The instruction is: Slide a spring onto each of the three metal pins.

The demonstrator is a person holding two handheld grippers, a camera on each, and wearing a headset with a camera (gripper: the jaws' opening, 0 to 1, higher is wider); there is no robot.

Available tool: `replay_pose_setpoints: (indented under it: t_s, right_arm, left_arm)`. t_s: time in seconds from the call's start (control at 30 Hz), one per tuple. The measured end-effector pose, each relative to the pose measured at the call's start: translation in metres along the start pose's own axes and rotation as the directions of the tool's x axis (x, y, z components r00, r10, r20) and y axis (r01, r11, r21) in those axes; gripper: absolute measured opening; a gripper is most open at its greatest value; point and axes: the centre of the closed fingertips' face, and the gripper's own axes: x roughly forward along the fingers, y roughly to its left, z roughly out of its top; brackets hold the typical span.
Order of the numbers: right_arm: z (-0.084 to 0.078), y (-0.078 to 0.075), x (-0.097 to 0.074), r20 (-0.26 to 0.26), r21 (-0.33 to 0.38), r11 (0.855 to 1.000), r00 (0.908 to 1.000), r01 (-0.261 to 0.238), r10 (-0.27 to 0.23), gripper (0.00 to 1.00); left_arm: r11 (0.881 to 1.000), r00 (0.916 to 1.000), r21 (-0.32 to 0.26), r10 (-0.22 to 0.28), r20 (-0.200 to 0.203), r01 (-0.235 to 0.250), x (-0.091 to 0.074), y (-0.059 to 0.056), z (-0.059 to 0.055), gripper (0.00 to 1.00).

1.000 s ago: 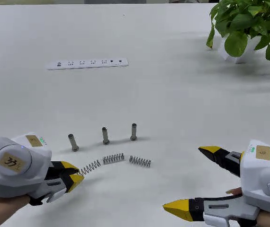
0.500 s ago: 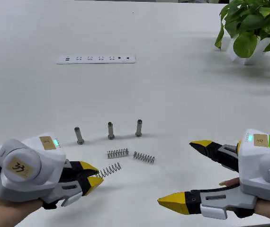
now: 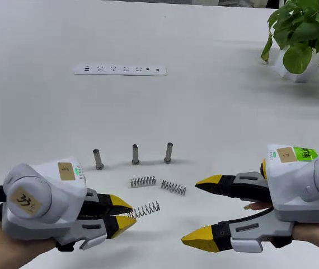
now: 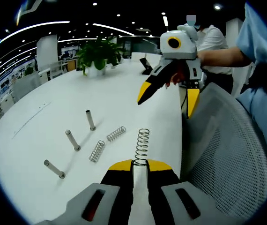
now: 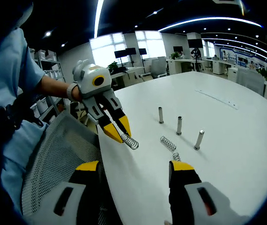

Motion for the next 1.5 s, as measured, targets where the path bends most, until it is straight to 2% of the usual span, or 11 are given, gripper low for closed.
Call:
replay_pose_setpoints:
  t_s: [0.03, 0.1, 0.3, 0.63, 1.17, 1.5]
  right_arm:
    - [0.000, 0.004, 0.002, -0.012, -0.003, 1.000, 0.9995, -0.028, 0.028, 0.55]
    - [0.002, 0.005, 0.004, -0.017, -0.013, 0.999, 0.9990, -0.042, 0.042, 0.48]
    - [0.006, 0.010, 0.010, -0.030, -0.038, 0.996, 0.9959, -0.086, 0.085, 0.38]
    - [0.005, 0.016, 0.014, -0.051, -0.043, 0.991, 0.9911, -0.125, 0.123, 0.24]
    - [-0.001, 0.019, 0.017, -0.073, -0.042, 0.986, 0.9851, -0.159, 0.155, 0.12]
    - [0.002, 0.023, 0.016, -0.083, -0.067, 0.986, 0.9859, -0.151, 0.145, 0.11]
  left_arm:
    - [1.000, 0.9999, 0.006, -0.010, 0.001, 0.010, 0.000, -0.003, 0.002, 0.09]
    - [1.000, 0.9998, 0.015, -0.018, 0.004, 0.018, 0.000, -0.005, 0.005, 0.09]
    - [0.998, 0.9984, 0.044, -0.055, 0.013, 0.055, 0.001, -0.013, 0.014, 0.09]
    - [0.992, 0.9947, 0.083, -0.102, 0.013, 0.101, 0.005, -0.023, 0.019, 0.09]
    - [0.986, 0.9906, 0.101, -0.134, 0.028, 0.130, 0.007, -0.029, 0.022, 0.09]
    - [0.987, 0.9908, 0.094, -0.135, 0.011, 0.133, 0.010, -0.030, 0.020, 0.09]
